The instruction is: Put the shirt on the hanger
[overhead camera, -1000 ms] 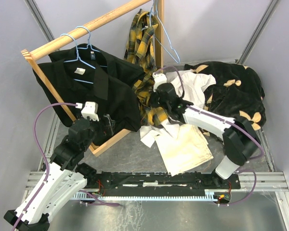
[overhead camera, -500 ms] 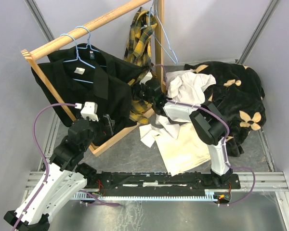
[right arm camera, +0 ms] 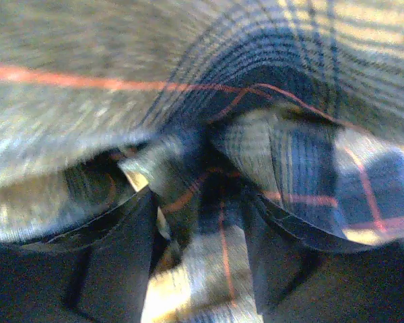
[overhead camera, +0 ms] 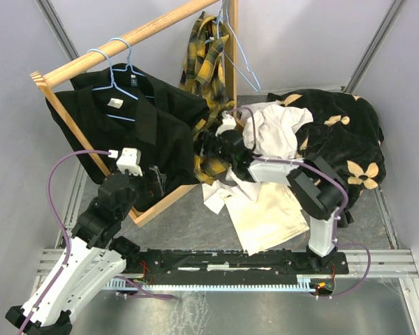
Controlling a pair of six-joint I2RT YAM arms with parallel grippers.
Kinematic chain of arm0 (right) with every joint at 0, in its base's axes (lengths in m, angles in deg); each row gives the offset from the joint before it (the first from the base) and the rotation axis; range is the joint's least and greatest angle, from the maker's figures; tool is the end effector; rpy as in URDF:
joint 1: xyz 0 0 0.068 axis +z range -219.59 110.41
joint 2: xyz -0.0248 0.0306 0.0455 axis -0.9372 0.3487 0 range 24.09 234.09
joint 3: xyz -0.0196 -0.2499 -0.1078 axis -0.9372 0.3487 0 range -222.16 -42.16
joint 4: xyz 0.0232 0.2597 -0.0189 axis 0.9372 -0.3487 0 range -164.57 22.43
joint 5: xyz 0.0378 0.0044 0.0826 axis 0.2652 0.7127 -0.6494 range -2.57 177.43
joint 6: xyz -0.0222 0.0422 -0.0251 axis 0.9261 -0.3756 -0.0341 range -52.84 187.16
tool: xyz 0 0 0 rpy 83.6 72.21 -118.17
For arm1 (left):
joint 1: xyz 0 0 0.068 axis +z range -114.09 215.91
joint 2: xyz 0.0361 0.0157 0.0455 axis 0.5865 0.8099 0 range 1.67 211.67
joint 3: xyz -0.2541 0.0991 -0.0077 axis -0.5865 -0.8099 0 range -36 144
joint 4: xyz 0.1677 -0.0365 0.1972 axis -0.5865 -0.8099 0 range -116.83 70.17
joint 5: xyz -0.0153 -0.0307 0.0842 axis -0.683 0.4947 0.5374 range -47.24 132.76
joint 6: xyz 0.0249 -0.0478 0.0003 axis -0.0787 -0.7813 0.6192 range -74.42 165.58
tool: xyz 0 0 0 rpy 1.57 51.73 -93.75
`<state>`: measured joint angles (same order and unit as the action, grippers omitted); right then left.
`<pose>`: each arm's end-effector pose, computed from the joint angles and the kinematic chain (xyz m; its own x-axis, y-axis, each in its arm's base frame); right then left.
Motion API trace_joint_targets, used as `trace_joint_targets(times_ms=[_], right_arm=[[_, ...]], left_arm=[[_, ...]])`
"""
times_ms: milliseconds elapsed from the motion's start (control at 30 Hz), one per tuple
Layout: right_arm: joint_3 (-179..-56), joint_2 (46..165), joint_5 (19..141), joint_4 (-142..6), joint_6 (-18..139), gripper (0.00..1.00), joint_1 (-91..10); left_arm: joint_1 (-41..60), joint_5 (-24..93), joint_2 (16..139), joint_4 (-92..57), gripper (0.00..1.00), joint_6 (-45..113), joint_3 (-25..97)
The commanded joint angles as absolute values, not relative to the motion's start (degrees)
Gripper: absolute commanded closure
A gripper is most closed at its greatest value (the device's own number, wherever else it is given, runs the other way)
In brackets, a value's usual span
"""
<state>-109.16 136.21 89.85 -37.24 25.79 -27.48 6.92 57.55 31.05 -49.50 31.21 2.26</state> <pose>0.3279 0.2945 0.1990 -0.5649 0.3795 -0.7327 -0.3550 0.6898 0.6310 0.1130 -0.0521 0.3017 -0.3654 -0.0719 -0.9281 0.1747 0.9740 -0.1442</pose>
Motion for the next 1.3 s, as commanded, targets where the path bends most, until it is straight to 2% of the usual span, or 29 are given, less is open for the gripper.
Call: trace_joint_targets(times_ms=[0,200,333,567,767,867,967,1067,1100,1233,1267], right_arm=[[-100.97,122.42,98.42,-38.71,39.29,0.36,-27.83],[-91.87,109.96,96.82,-41.19,45.70,0.26,-27.91],[-86.68,106.37,88.37,-41.62,49.21,0.22,-27.80],[-83.42,109.69,75.65,-37.13,55.11,0.11,-25.46],[-87.89,118.10,74.20,-38.89,56.87,0.12,-24.62],[-91.81,121.80,76.43,-40.81,56.92,0.17,-24.26],[-95.48,123.30,78.35,-41.97,56.04,0.29,-24.00],[-98.16,123.37,80.19,-41.68,54.03,0.46,-23.72],[-99.00,123.59,81.12,-41.80,53.11,0.56,-23.63],[-103.96,126.28,82.08,-44.32,49.99,0.84,-23.54],[-105.22,127.34,82.65,-44.51,48.64,0.88,-23.54]], left_arm=[[6.85,57.29,30.95,-46.76,0.00,29.67,2.14],[6.94,57.08,30.94,-46.71,0.00,29.76,2.10],[6.86,57.28,30.53,-46.79,0.00,29.73,2.06],[6.86,57.17,30.41,-46.70,0.00,29.76,2.06],[6.86,57.34,30.38,-46.76,0.00,29.67,2.06],[6.90,57.26,30.50,-46.66,0.00,29.67,2.06],[6.89,57.17,30.70,-46.71,0.00,29.71,2.10],[6.90,57.27,30.72,-46.71,0.00,29.67,2.06],[6.91,57.33,30.70,-46.69,0.00,29.68,2.06],[6.90,57.45,30.68,-46.71,0.00,29.67,2.06],[6.92,57.42,30.76,-46.72,0.00,29.67,2.06]])
